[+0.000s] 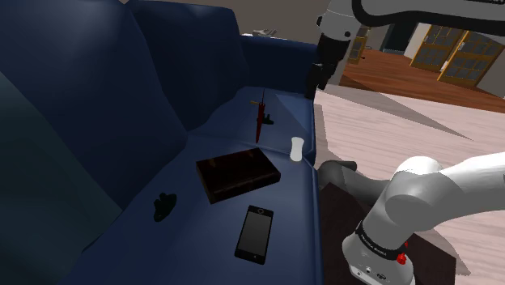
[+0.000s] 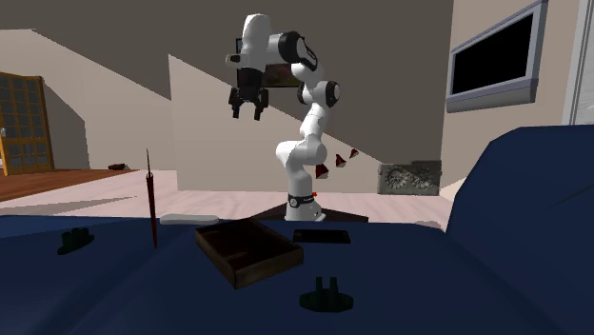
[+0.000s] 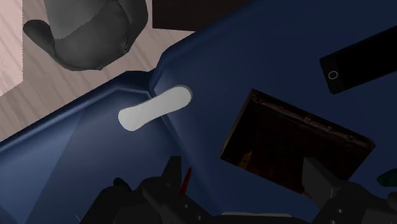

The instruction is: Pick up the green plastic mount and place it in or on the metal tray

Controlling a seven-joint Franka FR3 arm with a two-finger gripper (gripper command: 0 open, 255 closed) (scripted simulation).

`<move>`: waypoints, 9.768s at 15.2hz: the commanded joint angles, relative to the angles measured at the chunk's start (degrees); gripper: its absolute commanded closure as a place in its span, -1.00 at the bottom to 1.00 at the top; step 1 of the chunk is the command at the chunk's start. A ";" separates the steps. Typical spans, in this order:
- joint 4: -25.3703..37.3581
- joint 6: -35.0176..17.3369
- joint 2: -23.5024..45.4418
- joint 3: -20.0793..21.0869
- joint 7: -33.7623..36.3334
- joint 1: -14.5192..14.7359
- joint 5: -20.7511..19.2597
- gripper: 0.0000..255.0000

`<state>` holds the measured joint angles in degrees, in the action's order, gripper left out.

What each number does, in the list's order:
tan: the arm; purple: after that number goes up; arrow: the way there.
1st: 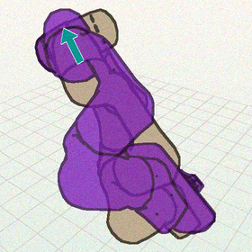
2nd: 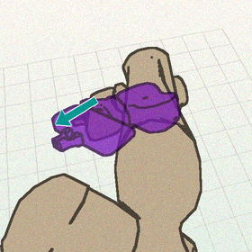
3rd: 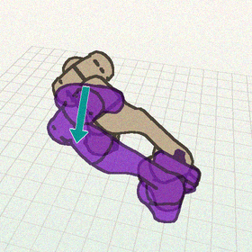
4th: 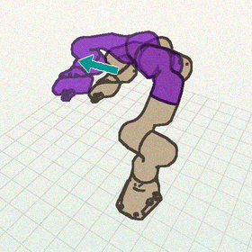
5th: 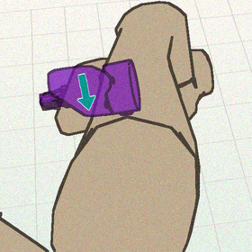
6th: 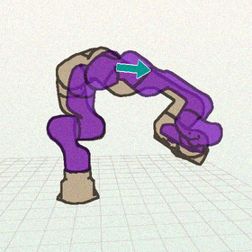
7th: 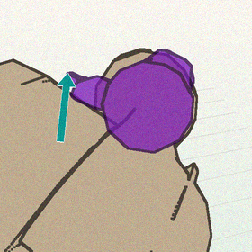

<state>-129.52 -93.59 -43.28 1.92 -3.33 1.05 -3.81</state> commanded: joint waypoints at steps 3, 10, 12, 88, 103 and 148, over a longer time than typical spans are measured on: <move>-1.18 -1.88 1.31 2.07 3.00 0.36 1.21 -1.00; -3.01 -8.82 8.31 9.35 13.33 1.49 4.84 -1.00; -2.86 -10.85 10.97 11.40 16.28 1.73 5.57 -1.00; 48.26 -16.62 79.02 24.54 62.94 16.77 -11.59 1.00; 31.77 -19.21 63.96 25.73 55.38 6.97 -6.06 1.00; 4.45 -30.81 45.87 20.31 34.66 -6.65 1.88 -1.00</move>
<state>-125.72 -126.27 3.83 22.11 31.68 -5.58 -2.58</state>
